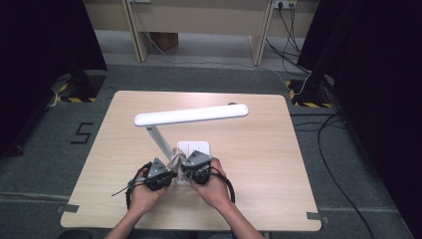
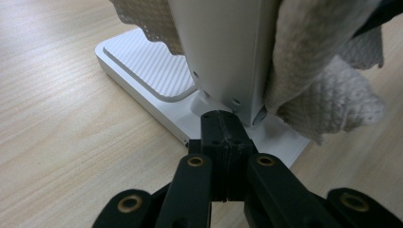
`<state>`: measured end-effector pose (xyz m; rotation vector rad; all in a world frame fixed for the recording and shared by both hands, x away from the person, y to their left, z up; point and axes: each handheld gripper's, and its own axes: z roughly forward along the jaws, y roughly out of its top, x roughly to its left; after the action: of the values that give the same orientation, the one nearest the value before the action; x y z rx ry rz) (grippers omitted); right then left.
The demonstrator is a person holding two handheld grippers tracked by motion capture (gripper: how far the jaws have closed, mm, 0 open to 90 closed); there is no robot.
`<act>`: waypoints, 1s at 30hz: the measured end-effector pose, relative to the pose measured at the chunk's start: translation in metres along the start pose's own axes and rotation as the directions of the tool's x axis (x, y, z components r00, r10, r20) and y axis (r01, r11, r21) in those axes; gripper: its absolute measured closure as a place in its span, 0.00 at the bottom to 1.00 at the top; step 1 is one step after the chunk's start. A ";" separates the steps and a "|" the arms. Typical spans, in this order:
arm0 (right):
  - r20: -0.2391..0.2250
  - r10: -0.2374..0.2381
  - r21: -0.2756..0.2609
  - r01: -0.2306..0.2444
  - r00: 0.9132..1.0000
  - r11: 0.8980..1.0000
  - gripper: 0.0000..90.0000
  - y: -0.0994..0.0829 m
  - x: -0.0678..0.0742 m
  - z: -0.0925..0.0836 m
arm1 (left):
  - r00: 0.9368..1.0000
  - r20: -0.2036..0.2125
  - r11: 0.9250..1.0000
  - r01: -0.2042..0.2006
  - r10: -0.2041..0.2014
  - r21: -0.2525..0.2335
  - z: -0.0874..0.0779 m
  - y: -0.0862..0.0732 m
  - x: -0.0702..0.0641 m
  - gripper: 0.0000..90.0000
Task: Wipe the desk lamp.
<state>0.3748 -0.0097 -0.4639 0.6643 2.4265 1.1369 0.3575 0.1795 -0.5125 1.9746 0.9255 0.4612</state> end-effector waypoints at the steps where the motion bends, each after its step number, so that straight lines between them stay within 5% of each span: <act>1: 0.001 -0.002 0.006 0.002 1.000 1.000 0.93 -0.001 0.000 0.001 | 1.000 0.000 1.000 0.000 0.000 0.000 0.000 0.000 0.000 0.99; 24: 0.057 -0.057 0.114 0.050 0.997 0.992 0.93 -0.021 -0.002 0.017 | 1.000 -0.002 1.000 0.004 -0.004 0.002 0.000 0.001 0.000 0.99; 30: 0.052 -0.045 0.125 0.038 0.998 0.991 0.93 -0.024 -0.006 0.014 | 1.000 0.004 0.998 0.021 -0.021 0.056 -0.006 0.006 0.002 0.80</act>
<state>0.3806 -0.0178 -0.4907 0.6704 2.4681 0.9459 0.3577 0.1827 -0.5046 2.0139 0.9650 0.4222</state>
